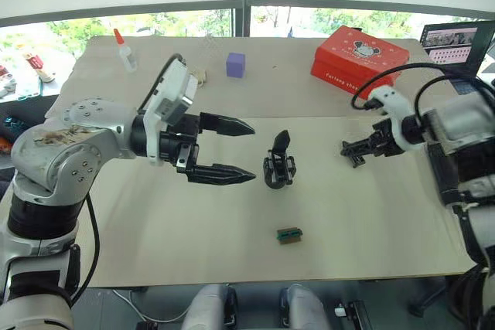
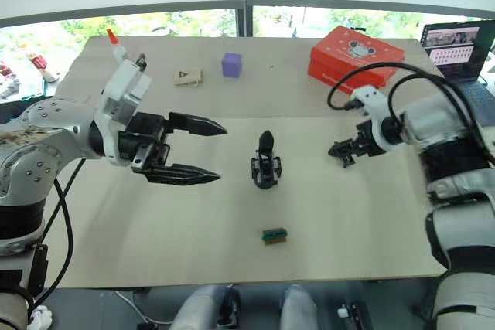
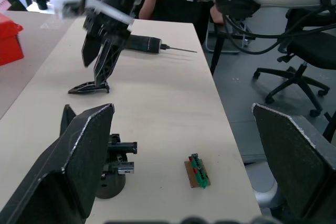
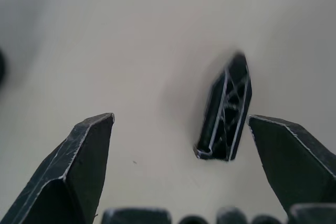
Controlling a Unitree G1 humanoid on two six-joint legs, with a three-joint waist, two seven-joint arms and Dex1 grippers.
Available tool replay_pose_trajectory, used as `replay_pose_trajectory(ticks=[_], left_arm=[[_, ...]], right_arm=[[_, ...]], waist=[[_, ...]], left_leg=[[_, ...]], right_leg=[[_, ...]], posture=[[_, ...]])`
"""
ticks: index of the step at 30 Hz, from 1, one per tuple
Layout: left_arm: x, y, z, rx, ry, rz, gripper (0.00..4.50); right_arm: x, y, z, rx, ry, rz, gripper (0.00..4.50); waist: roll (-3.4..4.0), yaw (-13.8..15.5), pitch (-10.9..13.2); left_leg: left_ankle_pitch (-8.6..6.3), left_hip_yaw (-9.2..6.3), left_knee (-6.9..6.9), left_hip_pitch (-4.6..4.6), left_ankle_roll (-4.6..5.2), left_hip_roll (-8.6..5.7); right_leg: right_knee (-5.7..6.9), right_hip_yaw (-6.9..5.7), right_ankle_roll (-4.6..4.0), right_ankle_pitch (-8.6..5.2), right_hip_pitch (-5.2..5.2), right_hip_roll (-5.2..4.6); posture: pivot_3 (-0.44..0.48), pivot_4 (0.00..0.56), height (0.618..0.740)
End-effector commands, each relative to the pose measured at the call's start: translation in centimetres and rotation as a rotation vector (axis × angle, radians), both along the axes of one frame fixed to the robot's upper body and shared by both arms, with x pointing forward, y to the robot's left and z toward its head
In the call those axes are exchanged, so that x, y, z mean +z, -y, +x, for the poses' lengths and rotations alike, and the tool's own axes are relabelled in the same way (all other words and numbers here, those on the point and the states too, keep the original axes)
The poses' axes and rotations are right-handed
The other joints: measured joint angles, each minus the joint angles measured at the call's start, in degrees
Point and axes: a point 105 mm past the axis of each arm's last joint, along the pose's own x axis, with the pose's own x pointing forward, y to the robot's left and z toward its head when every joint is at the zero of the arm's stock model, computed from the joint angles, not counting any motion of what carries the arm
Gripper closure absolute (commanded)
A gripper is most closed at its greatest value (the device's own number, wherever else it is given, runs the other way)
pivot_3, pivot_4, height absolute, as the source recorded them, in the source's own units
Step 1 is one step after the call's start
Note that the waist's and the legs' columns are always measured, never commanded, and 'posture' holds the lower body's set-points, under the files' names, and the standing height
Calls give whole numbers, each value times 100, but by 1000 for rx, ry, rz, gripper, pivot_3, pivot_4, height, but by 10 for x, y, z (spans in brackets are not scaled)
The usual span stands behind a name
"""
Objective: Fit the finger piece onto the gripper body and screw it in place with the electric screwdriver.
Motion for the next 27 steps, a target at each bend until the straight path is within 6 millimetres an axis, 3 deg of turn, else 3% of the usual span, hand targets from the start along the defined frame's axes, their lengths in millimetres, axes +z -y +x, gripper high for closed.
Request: replay_pose_trajectory(ticks=[1,18,25,27], left_arm=[[6,3,-5,-28,46,0,56],[2,5,-8,-19,82,20,56],[1,4,-10,-9,88,20,0],[1,4,-11,-7,87,20,0]], right_arm=[[11,12,11,-80,24,-24,0],[-11,3,26,-8,-38,-133,0],[-13,3,29,81,-12,-173,2250],[-5,4,26,156,-9,-171,2909]], waist=[[2,-17,1],[6,-93,3],[6,-96,3],[9,-99,4]], left_leg=[[0,0,-1,0,0,0],[7,-5,-9,3,-12,2],[9,-8,-10,3,-15,1],[10,-8,-11,4,-17,2]], right_leg=[[-1,0,0,0,-1,0],[3,-1,-1,0,-3,4],[2,-1,-1,0,-2,4],[3,-1,-1,0,-3,5]], posture=[[0,150,740],[0,150,740],[0,150,740],[0,150,740]])
